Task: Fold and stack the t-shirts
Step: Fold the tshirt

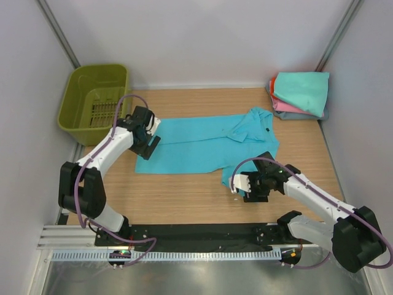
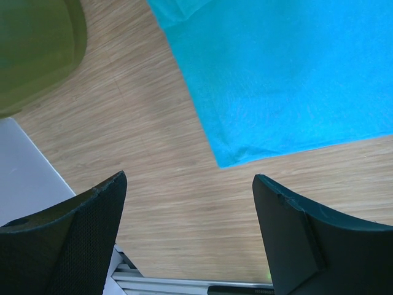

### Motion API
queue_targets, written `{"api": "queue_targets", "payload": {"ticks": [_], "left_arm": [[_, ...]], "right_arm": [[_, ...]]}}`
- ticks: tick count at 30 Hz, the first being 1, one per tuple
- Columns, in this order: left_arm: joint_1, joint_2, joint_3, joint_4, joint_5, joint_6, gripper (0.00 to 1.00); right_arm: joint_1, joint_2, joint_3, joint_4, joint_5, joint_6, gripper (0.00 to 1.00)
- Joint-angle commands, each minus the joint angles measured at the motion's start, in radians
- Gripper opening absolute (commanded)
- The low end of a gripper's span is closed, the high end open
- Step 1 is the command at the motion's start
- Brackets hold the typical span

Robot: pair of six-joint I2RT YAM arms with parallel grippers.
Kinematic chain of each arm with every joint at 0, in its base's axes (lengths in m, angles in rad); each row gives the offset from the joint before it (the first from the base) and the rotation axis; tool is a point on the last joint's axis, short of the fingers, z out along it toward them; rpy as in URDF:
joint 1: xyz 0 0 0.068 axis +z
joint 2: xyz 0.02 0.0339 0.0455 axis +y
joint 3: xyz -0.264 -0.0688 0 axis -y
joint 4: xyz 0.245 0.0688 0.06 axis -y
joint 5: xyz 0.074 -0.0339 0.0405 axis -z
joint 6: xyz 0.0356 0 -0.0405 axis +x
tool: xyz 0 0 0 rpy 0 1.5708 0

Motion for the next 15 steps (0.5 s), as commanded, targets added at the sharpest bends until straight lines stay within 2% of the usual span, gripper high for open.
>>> {"api": "queue_targets", "payload": {"ticks": [1, 8, 15], "left_arm": [[0.013, -0.027, 0.033, 0.024, -0.024, -0.009, 0.84], [0.011, 0.0, 0.049, 0.026, -0.028, -0.007, 0.84], [0.013, 0.03, 0.066, 0.024, -0.026, -0.015, 0.84]], "right_arm": [[0.006, 0.009, 0.005, -0.023, -0.007, -0.029, 0.69], [0.009, 0.038, -0.001, -0.074, 0.013, -0.054, 0.69], [0.009, 0.073, -0.021, -0.031, 0.019, -0.046, 0.7]]}}
